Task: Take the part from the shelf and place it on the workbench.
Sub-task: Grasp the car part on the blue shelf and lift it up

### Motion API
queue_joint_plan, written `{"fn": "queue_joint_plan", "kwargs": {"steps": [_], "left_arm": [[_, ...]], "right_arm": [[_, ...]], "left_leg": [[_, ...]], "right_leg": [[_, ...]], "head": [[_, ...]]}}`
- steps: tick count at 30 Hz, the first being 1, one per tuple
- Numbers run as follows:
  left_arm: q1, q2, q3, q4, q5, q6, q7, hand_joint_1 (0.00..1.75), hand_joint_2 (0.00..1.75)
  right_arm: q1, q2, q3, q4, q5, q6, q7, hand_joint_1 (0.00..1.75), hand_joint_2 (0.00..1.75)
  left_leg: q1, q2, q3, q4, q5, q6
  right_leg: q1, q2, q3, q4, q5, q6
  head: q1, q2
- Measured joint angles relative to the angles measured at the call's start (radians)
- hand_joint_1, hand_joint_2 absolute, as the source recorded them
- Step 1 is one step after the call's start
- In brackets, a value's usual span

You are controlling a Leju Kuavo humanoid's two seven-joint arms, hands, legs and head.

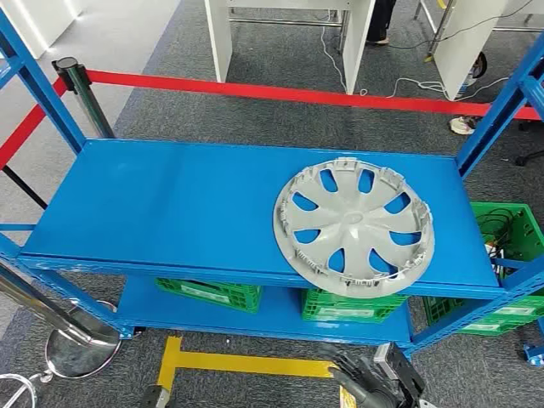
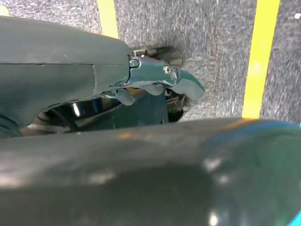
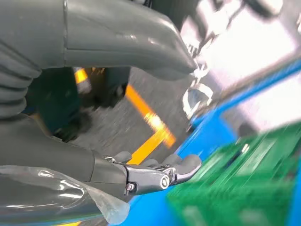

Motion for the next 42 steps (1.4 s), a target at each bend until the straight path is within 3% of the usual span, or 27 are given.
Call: {"fn": "queue_joint_plan", "kwargs": {"steps": [7,15,28,42], "left_arm": [[-0.018,0.028,-0.094,-0.033,0.086,0.030,-0.043,0.00,0.00],[-0.031,0.072,-0.204,-0.107,0.174,0.132,-0.098,0.00,0.00],[-0.035,0.123,-0.313,-0.199,0.170,0.334,-0.109,0.00,0.00],[0.027,0.179,-0.271,-0.334,-0.063,0.439,0.071,0.00,0.00]], "right_arm": [[0.010,0.000,-0.008,-0.107,0.064,0.084,-0.020,0.00,1.75],[0.034,-0.008,-0.047,-0.270,0.217,0.062,-0.038,0.00,1.75],[0.060,-0.013,-0.098,-0.463,0.542,-0.137,-0.052,0.00,1.75],[0.035,-0.013,-0.091,-0.523,0.867,-0.370,-0.030,0.00,1.75]], "left_leg": [[0.000,0.000,0.000,0.000,0.000,0.000],[0.000,-0.001,0.000,0.000,0.000,0.000],[0.000,-0.001,-0.001,0.000,0.000,0.000],[0.000,-0.001,-0.003,0.000,0.000,0.000]], "right_leg": [[0.000,0.000,0.000,0.000,0.000,0.000],[0.000,-0.001,0.000,0.000,0.000,0.000],[0.000,-0.001,0.000,0.000,0.000,0.000],[0.000,-0.001,0.000,0.000,0.000,0.000]], "head": [[0.000,0.000],[0.000,0.000],[0.000,0.000],[0.000,0.000]]}}
